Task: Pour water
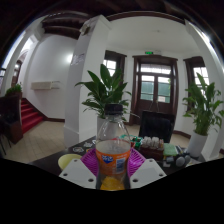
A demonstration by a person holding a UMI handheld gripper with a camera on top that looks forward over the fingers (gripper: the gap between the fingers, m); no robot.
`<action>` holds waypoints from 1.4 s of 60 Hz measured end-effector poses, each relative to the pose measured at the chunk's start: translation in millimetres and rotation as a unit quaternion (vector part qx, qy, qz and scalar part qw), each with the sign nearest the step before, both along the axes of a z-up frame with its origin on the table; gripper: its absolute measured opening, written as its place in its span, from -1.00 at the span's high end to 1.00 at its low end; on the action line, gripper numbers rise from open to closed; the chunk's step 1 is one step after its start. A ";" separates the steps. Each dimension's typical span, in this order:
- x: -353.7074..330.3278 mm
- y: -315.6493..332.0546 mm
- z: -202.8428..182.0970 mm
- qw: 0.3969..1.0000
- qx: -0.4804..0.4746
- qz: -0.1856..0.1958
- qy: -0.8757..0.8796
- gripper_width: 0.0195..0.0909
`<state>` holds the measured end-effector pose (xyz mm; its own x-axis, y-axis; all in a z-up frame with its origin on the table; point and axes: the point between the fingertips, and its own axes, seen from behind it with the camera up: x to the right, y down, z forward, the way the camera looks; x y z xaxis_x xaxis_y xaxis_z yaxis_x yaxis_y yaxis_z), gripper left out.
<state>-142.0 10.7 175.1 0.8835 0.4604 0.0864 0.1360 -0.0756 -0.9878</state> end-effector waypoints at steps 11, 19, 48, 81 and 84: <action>2.2 12.1 -21.4 1.000 0.001 -0.006 0.025 0.62; 6.6 17.8 -33.0 0.999 -0.001 -0.007 0.046 0.61; 16.1 -8.2 -31.2 0.999 -0.017 -0.008 0.050 -0.81; 143.7 -168.0 -42.3 0.981 -0.050 -0.183 0.044 -0.87; 155.2 -175.2 -38.6 0.978 -0.050 -0.199 0.046 -0.85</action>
<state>13.2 -164.5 136.5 0.9963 0.0812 -0.0289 -0.0120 -0.2009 -0.9795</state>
